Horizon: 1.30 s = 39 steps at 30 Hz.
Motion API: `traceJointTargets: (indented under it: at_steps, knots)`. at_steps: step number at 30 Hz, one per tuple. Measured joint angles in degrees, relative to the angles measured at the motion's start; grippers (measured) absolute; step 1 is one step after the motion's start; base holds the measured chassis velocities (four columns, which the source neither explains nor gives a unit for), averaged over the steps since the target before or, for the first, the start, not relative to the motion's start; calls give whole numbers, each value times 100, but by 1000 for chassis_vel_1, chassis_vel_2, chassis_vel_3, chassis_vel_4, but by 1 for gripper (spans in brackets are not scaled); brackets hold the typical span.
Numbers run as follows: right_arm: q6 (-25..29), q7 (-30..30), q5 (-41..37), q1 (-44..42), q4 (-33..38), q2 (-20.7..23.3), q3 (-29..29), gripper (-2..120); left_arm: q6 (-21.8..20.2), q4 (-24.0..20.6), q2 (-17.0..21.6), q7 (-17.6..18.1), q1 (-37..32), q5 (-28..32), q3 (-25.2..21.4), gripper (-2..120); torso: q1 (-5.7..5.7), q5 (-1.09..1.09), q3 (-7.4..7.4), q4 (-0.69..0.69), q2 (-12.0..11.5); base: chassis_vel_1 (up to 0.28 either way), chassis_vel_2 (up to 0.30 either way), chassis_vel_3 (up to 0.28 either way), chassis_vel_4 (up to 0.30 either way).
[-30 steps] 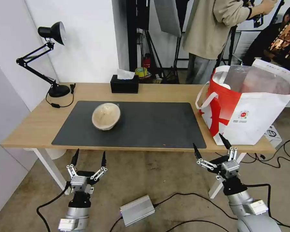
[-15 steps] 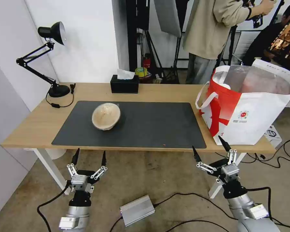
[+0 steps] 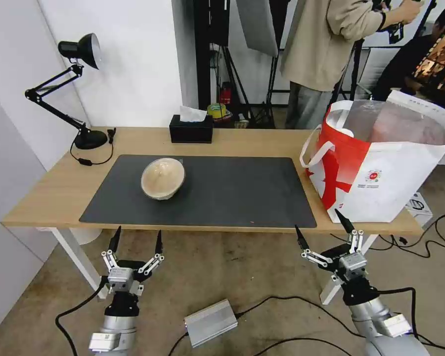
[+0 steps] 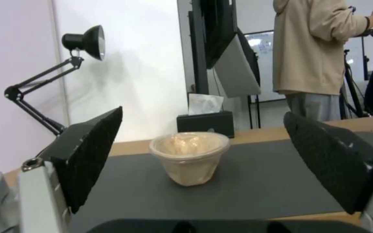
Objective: Pick up the trash from the table and place it into the takeout bag.
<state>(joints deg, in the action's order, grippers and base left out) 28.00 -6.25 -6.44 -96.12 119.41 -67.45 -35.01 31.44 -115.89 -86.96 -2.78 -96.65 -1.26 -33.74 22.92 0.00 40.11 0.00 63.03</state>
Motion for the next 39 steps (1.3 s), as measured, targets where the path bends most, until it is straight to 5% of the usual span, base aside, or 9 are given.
traceJointTargets:
  at_steps: [21, 39]
  knots:
    - [0, 4, 0, 5, 1, 0, -1, 100, -358, -137, 165, -4, 164, -2, 20, 100, 0, 0, 0, 0, 0, 0, 0, 0, 0]
    - [-3, 8, -3, 5, 3, 1, -1, 100, -1395, -292, 1160, -12, 795, 409, -31, 100, 0, -1, 0, 0, 0, 0, 0, 0, 0]
